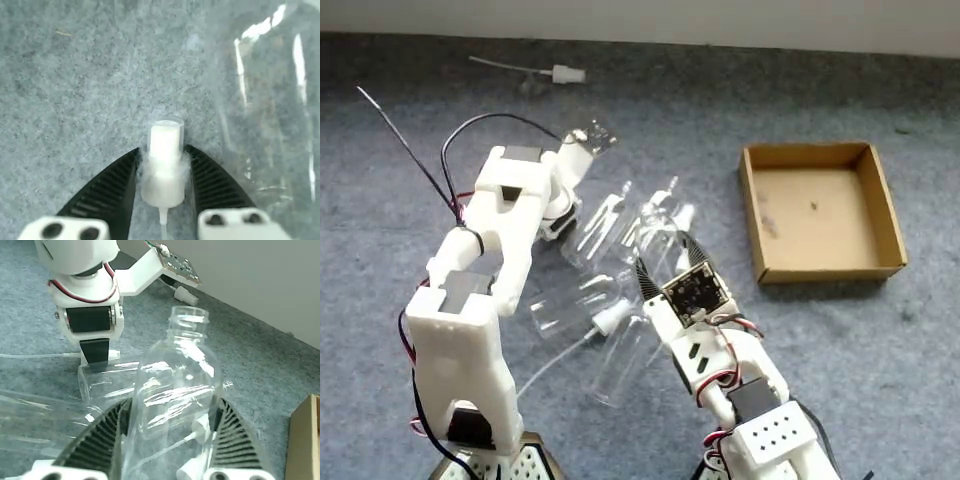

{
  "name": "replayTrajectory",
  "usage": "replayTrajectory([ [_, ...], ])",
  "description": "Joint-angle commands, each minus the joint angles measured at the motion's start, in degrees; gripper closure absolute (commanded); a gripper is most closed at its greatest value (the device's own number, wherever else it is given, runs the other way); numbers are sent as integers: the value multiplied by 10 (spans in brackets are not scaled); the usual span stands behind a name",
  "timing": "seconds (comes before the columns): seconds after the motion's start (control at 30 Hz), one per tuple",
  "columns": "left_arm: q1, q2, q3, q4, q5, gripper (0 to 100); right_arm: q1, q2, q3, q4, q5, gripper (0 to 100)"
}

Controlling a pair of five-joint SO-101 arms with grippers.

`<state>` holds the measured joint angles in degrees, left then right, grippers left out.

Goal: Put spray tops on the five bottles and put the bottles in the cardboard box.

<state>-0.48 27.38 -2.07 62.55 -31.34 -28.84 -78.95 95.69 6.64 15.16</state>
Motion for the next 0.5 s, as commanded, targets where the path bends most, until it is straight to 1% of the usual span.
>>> replayTrajectory([
  [0.0, 9, -8, -36, 4, -5, 987, 4, -10, 58, -15, 6, 887],
  [0.13, 10, -46, -85, 51, -4, 987, 4, -10, 60, -15, 6, 887],
  [0.23, 25, -89, -123, 99, 6, 987, 4, -10, 60, -16, 6, 887],
  [0.33, 47, -133, -149, 135, 93, 987, 4, -10, 60, -16, 5, 887],
  [0.47, 79, -192, -168, 139, 201, 987, 3, -10, 60, -16, 5, 889],
])
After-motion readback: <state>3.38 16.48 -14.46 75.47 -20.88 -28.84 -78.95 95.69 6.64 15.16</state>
